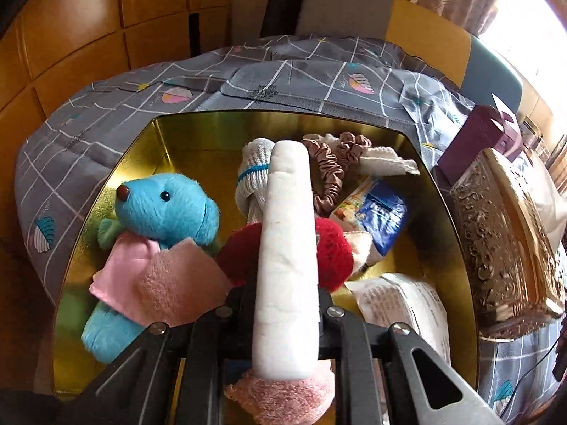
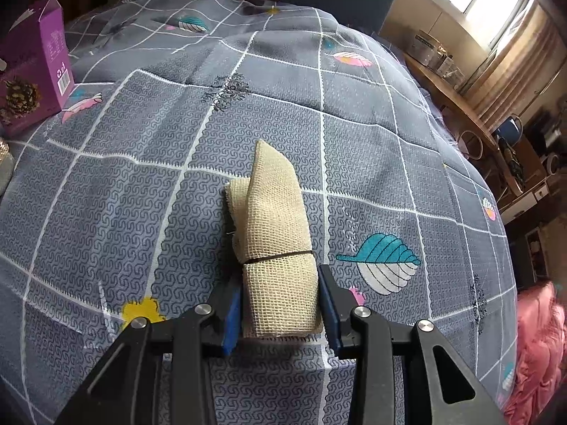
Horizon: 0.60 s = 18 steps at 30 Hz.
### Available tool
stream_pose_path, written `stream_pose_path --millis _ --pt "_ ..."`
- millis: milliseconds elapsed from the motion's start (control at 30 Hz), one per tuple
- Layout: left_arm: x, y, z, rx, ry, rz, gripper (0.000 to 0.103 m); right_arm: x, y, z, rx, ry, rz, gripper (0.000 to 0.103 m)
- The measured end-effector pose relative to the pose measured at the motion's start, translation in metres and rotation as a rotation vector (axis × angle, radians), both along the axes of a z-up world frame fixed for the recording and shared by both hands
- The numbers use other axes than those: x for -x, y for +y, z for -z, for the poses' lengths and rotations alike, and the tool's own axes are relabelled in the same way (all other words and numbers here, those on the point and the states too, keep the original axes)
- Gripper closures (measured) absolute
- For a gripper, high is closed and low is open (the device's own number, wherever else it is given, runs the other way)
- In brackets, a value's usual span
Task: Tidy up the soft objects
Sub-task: 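Lower the sponge into the tray with left while right holds the bandage roll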
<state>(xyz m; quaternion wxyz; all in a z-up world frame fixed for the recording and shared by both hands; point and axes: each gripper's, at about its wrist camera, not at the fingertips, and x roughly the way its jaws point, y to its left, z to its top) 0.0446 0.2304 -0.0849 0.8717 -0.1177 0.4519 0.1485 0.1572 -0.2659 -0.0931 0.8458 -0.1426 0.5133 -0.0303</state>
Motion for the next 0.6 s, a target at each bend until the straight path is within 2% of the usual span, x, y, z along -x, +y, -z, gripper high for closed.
stream_pose_path --millis 333,400,600 --pt "0.008 -0.011 -0.005 -0.014 0.001 0.031 0.085 -0.001 0.000 0.001 0.002 0.000 0.000 0.065" --pt "0.009 -0.013 -0.005 -0.018 0.005 0.035 0.081 -0.001 0.000 0.001 0.002 -0.001 0.000 0.065" --pt "0.014 -0.019 -0.004 -0.027 0.007 0.045 0.079 -0.001 0.000 0.001 0.001 0.000 0.001 0.065"
